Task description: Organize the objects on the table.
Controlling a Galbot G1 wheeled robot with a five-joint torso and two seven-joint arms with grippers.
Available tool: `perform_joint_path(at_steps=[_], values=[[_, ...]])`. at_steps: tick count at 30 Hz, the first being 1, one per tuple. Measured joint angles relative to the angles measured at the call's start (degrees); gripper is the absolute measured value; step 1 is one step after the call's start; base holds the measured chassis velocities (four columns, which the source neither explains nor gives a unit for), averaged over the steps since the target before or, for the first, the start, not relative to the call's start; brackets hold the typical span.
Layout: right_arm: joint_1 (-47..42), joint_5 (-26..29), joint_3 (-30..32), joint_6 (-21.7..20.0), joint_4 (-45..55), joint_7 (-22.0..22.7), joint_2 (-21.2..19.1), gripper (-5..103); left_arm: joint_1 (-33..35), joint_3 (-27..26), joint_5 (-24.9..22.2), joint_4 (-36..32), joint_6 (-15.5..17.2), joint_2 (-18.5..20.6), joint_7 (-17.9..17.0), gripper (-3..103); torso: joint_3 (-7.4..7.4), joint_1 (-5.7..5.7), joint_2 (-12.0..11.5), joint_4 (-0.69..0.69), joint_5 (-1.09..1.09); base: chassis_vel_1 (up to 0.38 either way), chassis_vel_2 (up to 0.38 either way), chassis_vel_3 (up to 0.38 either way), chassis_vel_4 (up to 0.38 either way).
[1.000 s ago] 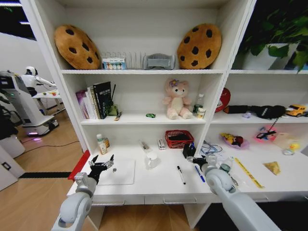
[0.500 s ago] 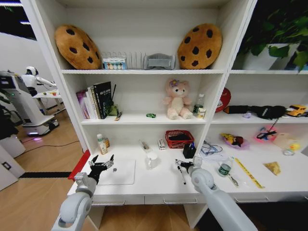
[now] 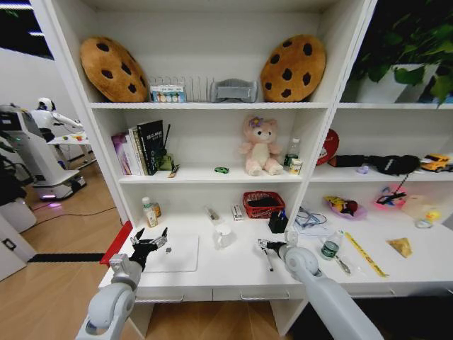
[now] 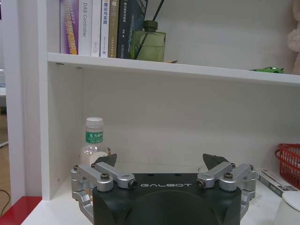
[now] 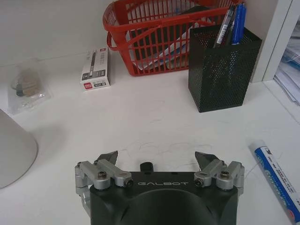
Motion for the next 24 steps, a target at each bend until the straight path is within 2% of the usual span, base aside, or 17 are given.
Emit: perform_joint_path(at_steps=[2, 9, 11, 12, 14, 15, 16, 22, 24], values=[[0.3, 0.0, 0.0, 0.0, -0.6, -0.1, 0.2, 88, 0.0, 0.0, 0.0, 0.0, 0.0, 0.0, 0.0, 100, 0.0, 0.0, 0.0, 0.0, 0.0, 0.0, 0.0, 0.0, 0.0], [0.3, 0.0, 0.0, 0.2, -1.1, -0.1, -0.1, 83, 0.0, 0.0, 0.0, 0.0, 0.0, 0.0, 0.0, 100, 0.0, 0.0, 0.0, 0.0, 0.0, 0.0, 0.0, 0.0, 0.0], [0.3, 0.0, 0.0, 0.5, -1.3, -0.1, -0.2, 74, 0.0, 0.0, 0.0, 0.0, 0.0, 0.0, 0.0, 100, 0.0, 0.0, 0.0, 0.0, 0.0, 0.0, 0.0, 0.0, 0.0], [0.3, 0.0, 0.0, 0.5, -1.3, -0.1, -0.2, 74, 0.0, 0.0, 0.0, 0.0, 0.0, 0.0, 0.0, 100, 0.0, 0.0, 0.0, 0.0, 0.0, 0.0, 0.0, 0.0, 0.0], [0.3, 0.1, -0.1, 0.6, -1.5, -0.2, -0.3, 61, 0.0, 0.0, 0.0, 0.0, 0.0, 0.0, 0.0, 100, 0.0, 0.0, 0.0, 0.0, 0.0, 0.0, 0.0, 0.0, 0.0], [0.3, 0.1, -0.1, 0.6, -1.5, -0.2, -0.3, 61, 0.0, 0.0, 0.0, 0.0, 0.0, 0.0, 0.0, 100, 0.0, 0.0, 0.0, 0.0, 0.0, 0.0, 0.0, 0.0, 0.0], [0.4, 0.0, -0.2, 0.8, -1.7, -0.4, -0.1, 56, 0.0, 0.0, 0.0, 0.0, 0.0, 0.0, 0.0, 100, 0.0, 0.0, 0.0, 0.0, 0.0, 0.0, 0.0, 0.0, 0.0], [0.5, -0.1, -1.2, 1.2, -2.0, -0.5, 0.4, 53, 0.0, 0.0, 0.0, 0.0, 0.0, 0.0, 0.0, 100, 0.0, 0.0, 0.0, 0.0, 0.0, 0.0, 0.0, 0.0, 0.0], [0.5, -0.2, -1.4, 1.3, -2.0, -0.5, 0.6, 55, 0.0, 0.0, 0.0, 0.0, 0.0, 0.0, 0.0, 100, 0.0, 0.0, 0.0, 0.0, 0.0, 0.0, 0.0, 0.0, 0.0]])
